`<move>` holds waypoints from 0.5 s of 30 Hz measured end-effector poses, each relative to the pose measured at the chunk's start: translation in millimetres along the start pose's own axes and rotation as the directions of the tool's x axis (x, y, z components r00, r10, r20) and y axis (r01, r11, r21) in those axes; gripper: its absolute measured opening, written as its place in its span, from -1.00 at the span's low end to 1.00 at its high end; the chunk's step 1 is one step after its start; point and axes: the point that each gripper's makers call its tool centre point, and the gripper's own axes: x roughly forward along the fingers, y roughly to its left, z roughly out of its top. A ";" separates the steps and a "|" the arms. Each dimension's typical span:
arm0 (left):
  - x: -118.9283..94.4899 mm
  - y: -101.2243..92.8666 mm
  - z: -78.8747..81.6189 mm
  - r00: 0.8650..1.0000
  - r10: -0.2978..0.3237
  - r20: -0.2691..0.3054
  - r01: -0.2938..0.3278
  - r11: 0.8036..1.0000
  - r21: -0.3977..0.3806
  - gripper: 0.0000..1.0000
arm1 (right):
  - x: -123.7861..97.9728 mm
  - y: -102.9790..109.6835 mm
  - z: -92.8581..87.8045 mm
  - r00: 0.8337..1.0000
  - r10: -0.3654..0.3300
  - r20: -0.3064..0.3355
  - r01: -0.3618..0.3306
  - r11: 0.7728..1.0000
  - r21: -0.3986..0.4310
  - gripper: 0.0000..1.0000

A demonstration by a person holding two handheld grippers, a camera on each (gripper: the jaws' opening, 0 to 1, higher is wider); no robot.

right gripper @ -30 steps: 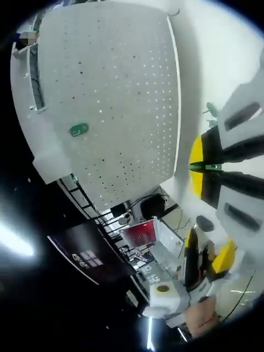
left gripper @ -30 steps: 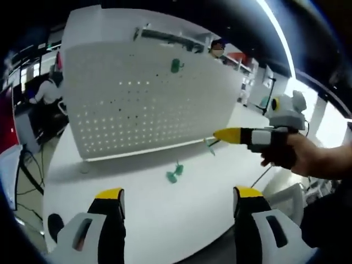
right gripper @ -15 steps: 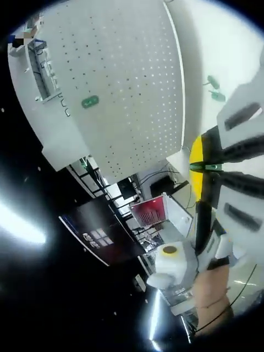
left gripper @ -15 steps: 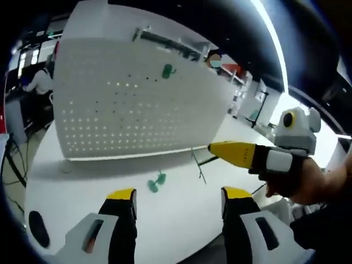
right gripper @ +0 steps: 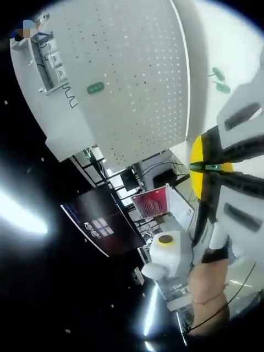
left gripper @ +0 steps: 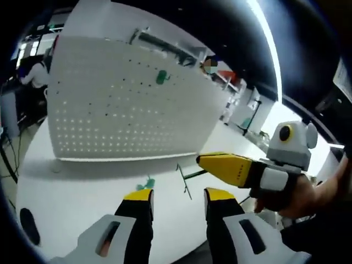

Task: Insert the hook assembly into the mounting plate slot until the hook locks in place.

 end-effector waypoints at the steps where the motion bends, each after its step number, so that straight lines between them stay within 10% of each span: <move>1: 0.0 -0.4 -0.3 1.000 -0.005 -0.001 0.005 1.000 -0.009 -0.37 | 0.0 0.9 -0.1 1.000 0.003 0.001 -0.003 1.000 0.001 -1.00; 15: -3.5 -7.6 3.8 0.998 -0.050 0.045 0.054 0.994 -0.094 -0.89 | 1.8 11.8 3.5 0.999 0.030 0.018 -0.030 1.000 0.000 -1.00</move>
